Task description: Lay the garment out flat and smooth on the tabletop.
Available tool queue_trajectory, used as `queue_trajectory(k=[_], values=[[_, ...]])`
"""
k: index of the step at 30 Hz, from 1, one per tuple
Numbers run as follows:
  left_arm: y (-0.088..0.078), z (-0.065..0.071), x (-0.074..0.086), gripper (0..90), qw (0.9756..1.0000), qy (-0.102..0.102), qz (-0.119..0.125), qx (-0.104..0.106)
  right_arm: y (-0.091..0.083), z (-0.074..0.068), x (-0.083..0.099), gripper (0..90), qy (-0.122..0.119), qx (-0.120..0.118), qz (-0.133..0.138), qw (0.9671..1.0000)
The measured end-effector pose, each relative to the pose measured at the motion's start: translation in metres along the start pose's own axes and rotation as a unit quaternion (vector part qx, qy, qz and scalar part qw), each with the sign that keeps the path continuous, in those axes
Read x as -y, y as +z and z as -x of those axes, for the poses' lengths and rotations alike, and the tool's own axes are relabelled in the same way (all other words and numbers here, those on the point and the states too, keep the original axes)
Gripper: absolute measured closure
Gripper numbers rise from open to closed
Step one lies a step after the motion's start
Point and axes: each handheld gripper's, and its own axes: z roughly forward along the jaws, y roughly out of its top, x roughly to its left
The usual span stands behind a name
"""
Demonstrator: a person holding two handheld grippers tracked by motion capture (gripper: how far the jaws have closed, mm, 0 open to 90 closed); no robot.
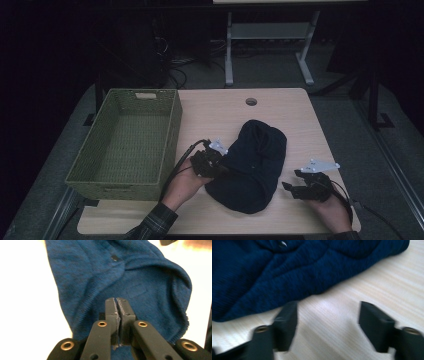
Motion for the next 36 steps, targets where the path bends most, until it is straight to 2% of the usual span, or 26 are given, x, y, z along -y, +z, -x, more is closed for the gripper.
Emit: queue_trajectory(k=[6, 11, 14, 16, 19, 22, 23, 27, 31, 35, 36], values=[[0.000, -0.008, -0.013, 89.9, 0.9999, -0.002, 0.010, -0.010, -0.010, -0.002, -0.007, 72.0, -0.006, -0.027, 0.021, 0.9994], [0.001, -0.012, -0.026, 89.9, 0.9996, 0.004, 0.024, -0.016, -0.012, -0.007, -0.014, 89.4, -0.020, -0.033, 0.027, 0.9989], [0.005, -0.014, -0.035, 89.9, 0.9993, 0.010, 0.031, -0.019, -0.010, -0.009, -0.018, 89.9, -0.014, -0.046, 0.034, 0.9983], [0.009, -0.016, -0.041, 89.9, 0.9991, 0.010, 0.036, -0.019, -0.008, -0.009, -0.020, 89.9, -0.019, -0.055, 0.040, 0.9975], [0.018, -0.021, -0.049, 89.9, 0.9992, 0.013, 0.032, -0.023, -0.006, -0.012, -0.023, 89.9, -0.014, -0.067, 0.043, 0.9967], [0.029, -0.025, -0.050, 89.9, 0.9990, 0.015, 0.026, -0.034, -0.004, -0.019, -0.025, 89.9, -0.023, -0.073, 0.043, 0.9962], [0.032, -0.027, -0.050, 89.9, 0.9989, 0.019, 0.019, -0.037, -0.003, -0.021, -0.026, 89.9, -0.022, -0.075, 0.042, 0.9961], [0.047, -0.035, -0.044, 89.9, 0.9992, 0.010, 0.003, -0.039, 0.003, -0.028, -0.025, 89.9, -0.035, -0.084, 0.030, 0.9954], [0.060, -0.042, -0.036, 89.9, 0.9978, 0.019, -0.018, -0.061, 0.008, -0.035, -0.024, 89.9, -0.046, -0.087, 0.019, 0.9950], [0.070, -0.049, -0.026, 89.9, 0.9976, 0.006, -0.036, -0.058, 0.013, -0.039, -0.023, 89.9, -0.052, -0.085, 0.006, 0.9950], [0.070, -0.050, -0.024, 90.0, 0.9980, 0.003, -0.030, -0.055, 0.014, -0.040, -0.022, 89.9, -0.050, -0.087, 0.003, 0.9949]])
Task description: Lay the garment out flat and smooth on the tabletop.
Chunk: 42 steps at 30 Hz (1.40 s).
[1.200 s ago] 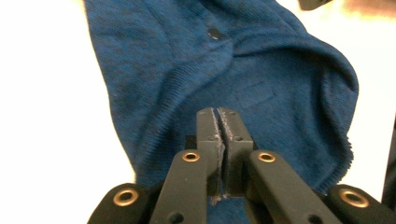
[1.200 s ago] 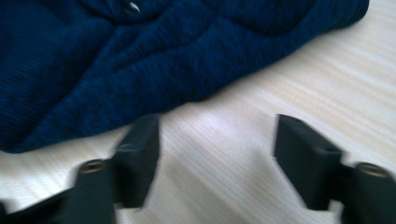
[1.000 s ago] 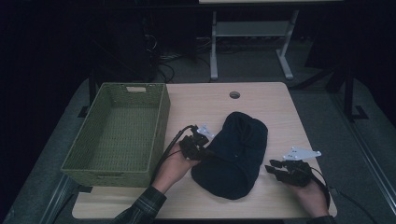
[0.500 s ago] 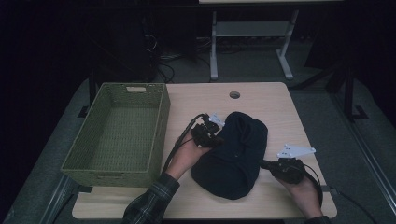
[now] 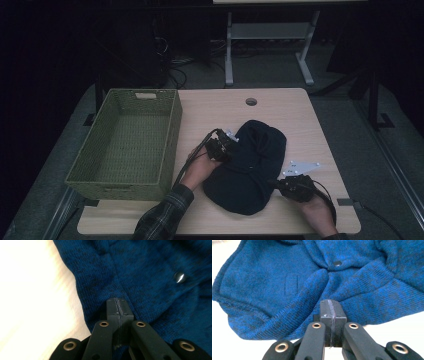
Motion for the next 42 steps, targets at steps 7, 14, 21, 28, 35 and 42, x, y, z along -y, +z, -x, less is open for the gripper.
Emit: queue_trajectory(k=[7, 14, 21, 28, 35, 42], values=[[-0.002, -0.001, 0.005, 90.0, 0.9999, -0.003, 0.001, 0.009, 0.011, -0.002, 0.001, 89.9, -0.006, 0.010, -0.029, 0.9995], [-0.010, 0.003, 0.018, 90.0, 0.9997, -0.013, -0.001, 0.019, 0.011, 0.000, 0.000, 90.0, -0.012, 0.022, -0.034, 0.9991], [-0.020, 0.013, 0.034, 90.0, 0.9997, -0.015, -0.004, 0.017, 0.009, 0.010, 0.000, 90.0, 0.004, 0.030, -0.036, 0.9989], [-0.027, 0.027, 0.047, 90.0, 0.9998, -0.017, 0.003, 0.014, 0.008, 0.017, -0.003, 90.0, -0.001, 0.031, -0.053, 0.9981], [-0.032, 0.035, 0.058, 90.0, 0.9991, -0.025, 0.012, 0.031, 0.004, 0.022, -0.002, 90.0, 0.001, 0.024, -0.063, 0.9978], [-0.034, 0.045, 0.062, 90.0, 0.9990, -0.022, 0.012, 0.038, -0.002, 0.016, 0.003, 90.0, -0.003, 0.018, -0.069, 0.9975]])
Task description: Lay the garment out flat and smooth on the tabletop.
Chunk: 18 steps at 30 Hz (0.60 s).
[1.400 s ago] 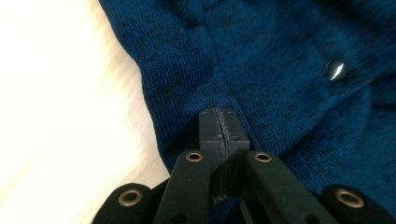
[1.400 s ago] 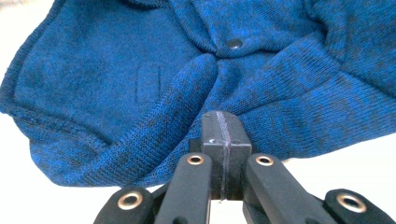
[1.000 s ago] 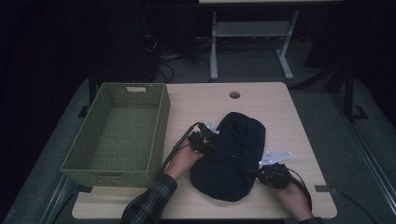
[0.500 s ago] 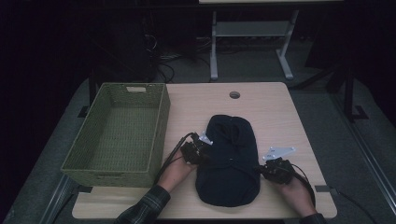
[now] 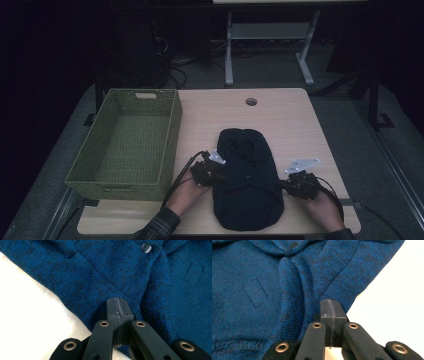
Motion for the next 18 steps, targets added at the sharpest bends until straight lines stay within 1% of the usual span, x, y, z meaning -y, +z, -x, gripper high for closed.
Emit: queue_trajectory(k=[1, 2, 3, 4, 7, 10, 11, 12, 13, 14, 16, 18], values=[[0.000, 0.002, 0.000, 90.0, 1.0000, -0.002, 0.001, 0.000, -0.001, -0.001, 0.001, 90.0, -0.001, -0.002, -0.001, 1.0000], [0.000, 0.002, 0.000, 90.0, 1.0000, 0.002, -0.003, 0.000, -0.002, -0.002, 0.002, 90.0, -0.001, -0.005, -0.001, 1.0000], [0.000, 0.003, 0.000, 90.0, 1.0000, -0.001, 0.000, -0.001, -0.003, -0.003, 0.003, 90.0, 0.001, -0.008, -0.002, 1.0000], [0.000, 0.003, -0.001, 90.0, 1.0000, 0.004, -0.004, -0.002, -0.003, -0.004, 0.004, 90.0, 0.001, -0.012, -0.003, 0.9999], [0.000, 0.003, -0.001, 90.0, 1.0000, 0.000, -0.001, -0.001, -0.004, -0.006, 0.006, 90.0, 0.003, -0.017, -0.001, 0.9998], [0.000, 0.003, -0.002, 90.0, 1.0000, 0.000, -0.002, 0.001, -0.005, -0.006, 0.005, 90.0, -0.004, -0.018, -0.001, 0.9998], [-0.001, 0.003, -0.002, 90.0, 1.0000, 0.002, -0.002, 0.004, -0.006, -0.007, 0.005, 90.0, -0.011, -0.015, 0.002, 0.9998], [-0.002, 0.002, -0.004, 90.0, 1.0000, 0.001, 0.000, 0.009, -0.007, -0.008, 0.004, 90.0, -0.010, -0.016, 0.008, 0.9998], [-0.005, 0.002, -0.005, 90.0, 0.9999, -0.001, 0.007, 0.013, -0.010, -0.008, 0.002, 90.0, -0.011, -0.012, 0.018, 0.9997], [-0.007, 0.002, -0.006, 89.9, 0.9999, 0.000, 0.011, 0.011, -0.013, -0.008, 0.000, 90.0, -0.006, -0.009, 0.025, 0.9996], [-0.013, 0.001, -0.011, 90.0, 0.9997, 0.002, 0.024, 0.004, -0.016, -0.005, -0.005, 90.0, -0.002, -0.004, 0.037, 0.9993], [-0.020, -0.003, -0.015, 89.9, 0.9992, -0.001, 0.039, -0.005, -0.018, 0.001, -0.011, 90.0, 0.001, 0.004, 0.045, 0.9990]])
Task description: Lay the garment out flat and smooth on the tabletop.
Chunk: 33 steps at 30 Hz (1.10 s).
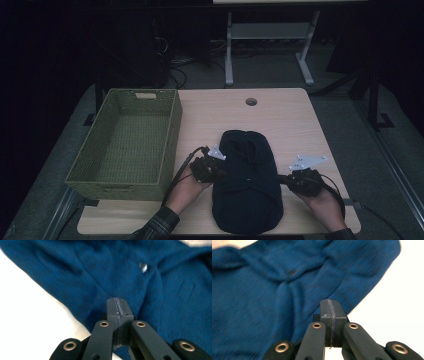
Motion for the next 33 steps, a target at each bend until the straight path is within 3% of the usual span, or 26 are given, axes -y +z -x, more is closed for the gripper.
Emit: queue_trajectory(k=[3, 6, 10, 13, 17, 21, 27, 33], values=[[0.000, -0.004, -0.007, 89.9, 0.9999, -0.002, 0.012, -0.008, 0.003, 0.009, -0.011, 90.0, 0.003, 0.010, 0.013, 0.9999], [0.006, -0.010, -0.013, 89.9, 0.9994, -0.001, 0.010, -0.032, 0.009, 0.018, -0.020, 90.0, 0.002, 0.021, 0.019, 0.9996], [0.020, -0.024, -0.012, 90.0, 0.9990, -0.017, -0.003, -0.042, 0.022, 0.033, -0.027, 90.0, 0.013, 0.018, 0.017, 0.9996], [0.032, -0.030, -0.008, 90.0, 0.9986, -0.018, -0.019, -0.045, 0.034, 0.037, -0.029, 90.0, 0.015, 0.013, 0.005, 0.9998], [0.034, -0.031, -0.007, 90.0, 0.9985, -0.019, -0.022, -0.047, 0.049, 0.040, -0.025, 90.0, 0.015, 0.021, -0.034, 0.9991], [0.033, -0.029, -0.006, 90.0, 0.9984, -0.020, -0.025, -0.048, 0.050, 0.039, -0.024, 90.0, 0.015, 0.024, -0.039, 0.9989], [0.030, -0.028, -0.002, 90.0, 0.9985, -0.022, -0.029, -0.041, 0.047, 0.033, -0.025, 90.0, -0.006, 0.047, -0.057, 0.9973], [0.030, -0.027, -0.002, 90.0, 0.9984, -0.019, -0.029, -0.043, 0.043, 0.034, -0.022, 90.0, -0.002, 0.053, -0.066, 0.9964]])
